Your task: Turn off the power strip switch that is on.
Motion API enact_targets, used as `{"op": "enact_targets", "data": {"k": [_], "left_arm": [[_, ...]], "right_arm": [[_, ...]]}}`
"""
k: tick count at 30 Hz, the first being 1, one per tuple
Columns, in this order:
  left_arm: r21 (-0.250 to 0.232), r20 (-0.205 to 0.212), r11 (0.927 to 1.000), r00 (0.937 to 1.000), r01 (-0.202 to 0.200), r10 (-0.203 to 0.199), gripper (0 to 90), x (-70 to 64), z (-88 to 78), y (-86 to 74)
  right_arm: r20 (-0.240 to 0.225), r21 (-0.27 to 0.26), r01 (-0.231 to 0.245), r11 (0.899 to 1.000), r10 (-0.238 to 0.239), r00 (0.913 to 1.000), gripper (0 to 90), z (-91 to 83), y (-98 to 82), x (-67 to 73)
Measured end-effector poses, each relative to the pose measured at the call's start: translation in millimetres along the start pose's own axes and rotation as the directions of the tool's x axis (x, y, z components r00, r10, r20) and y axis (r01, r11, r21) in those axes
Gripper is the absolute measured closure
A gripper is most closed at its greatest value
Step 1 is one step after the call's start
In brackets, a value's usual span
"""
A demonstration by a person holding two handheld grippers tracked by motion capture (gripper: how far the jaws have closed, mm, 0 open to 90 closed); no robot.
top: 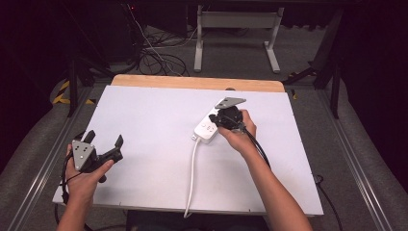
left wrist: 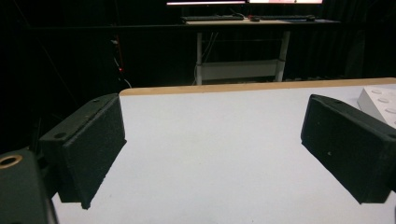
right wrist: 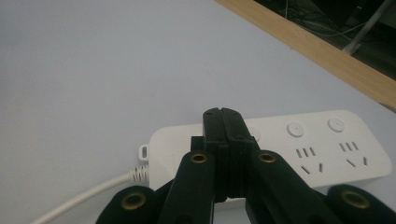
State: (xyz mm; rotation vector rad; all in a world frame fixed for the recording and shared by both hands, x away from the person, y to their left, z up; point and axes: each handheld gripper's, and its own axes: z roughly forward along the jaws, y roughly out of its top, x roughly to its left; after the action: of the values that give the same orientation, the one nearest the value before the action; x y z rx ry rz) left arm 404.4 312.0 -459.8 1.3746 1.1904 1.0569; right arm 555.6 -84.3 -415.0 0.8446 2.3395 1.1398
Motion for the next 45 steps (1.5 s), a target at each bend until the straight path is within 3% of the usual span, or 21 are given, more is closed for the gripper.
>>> {"op": "enact_targets", "data": {"k": [5, 11, 16, 27, 28, 31, 34, 37, 41, 45], "left_arm": [[-0.003, 0.018, 1.0, 0.9998, -0.002, 0.002, 7.0, -2.9, 4.5, 1.4], [0.003, 0.045, 1.0, 0.999, -0.001, 0.0, 7.0, -8.1, 13.2, 1.8], [-0.004, 0.079, 0.9999, 0.9968, -0.014, 0.014, 7.0, -15.0, 19.6, 3.9], [-0.002, 0.107, 1.0, 0.9943, -0.005, 0.005, 7.0, -20.9, 28.1, 5.7], [-0.002, 0.106, 1.0, 0.9944, -0.004, 0.005, 7.0, -21.1, 28.2, 5.7], [-0.003, 0.102, 1.0, 0.9948, -0.001, 0.001, 7.0, -20.6, 28.7, 5.4], [0.0, 0.096, 1.0, 0.9953, -0.001, 0.001, 7.0, -19.1, 27.9, 5.5], [-0.003, 0.089, 1.0, 0.996, 0.005, -0.004, 7.0, -17.3, 26.8, 5.7], [-0.001, 0.078, 1.0, 0.9969, 0.01, -0.01, 7.1, -14.1, 25.7, 4.9], [-0.001, 0.073, 0.9999, 0.9973, 0.013, -0.013, 7.1, -12.5, 25.3, 4.6]], "right_arm": [[0.013, 0.065, 0.019, 0.998, -0.02, 0.9997, 90.0, 22.2, 7.6, 6.5], [0.055, 0.119, -0.004, 0.993, -0.003, 0.9985, 90.0, 41.4, 11.5, 9.9], [0.09, 0.199, -0.037, 0.979, 0.019, 0.9957, 90.0, 58.5, 8.1, 8.2], [0.08, 0.199, -0.07, 0.978, 0.055, 0.9953, 90.0, 62.6, 6.4, 8.6], [0.077, 0.194, -0.101, 0.976, 0.088, 0.9932, 90.0, 62.1, 5.9, 7.4], [0.075, 0.199, -0.118, 0.973, 0.104, 0.9917, 90.0, 61.4, 5.4, 6.4], [0.08, 0.2, -0.107, 0.974, 0.093, 0.9925, 90.0, 62.0, 5.2, 7.9], [0.107, 0.214, -0.062, 0.975, 0.039, 0.9935, 90.0, 63.9, 5.4, 13.7], [0.107, 0.213, -0.064, 0.975, 0.042, 0.9934, 90.0, 64.1, 5.3, 13.7], [0.128, 0.223, -0.027, 0.974, -0.002, 0.9918, 90.0, 65.0, 6.3, 18.1]]}}
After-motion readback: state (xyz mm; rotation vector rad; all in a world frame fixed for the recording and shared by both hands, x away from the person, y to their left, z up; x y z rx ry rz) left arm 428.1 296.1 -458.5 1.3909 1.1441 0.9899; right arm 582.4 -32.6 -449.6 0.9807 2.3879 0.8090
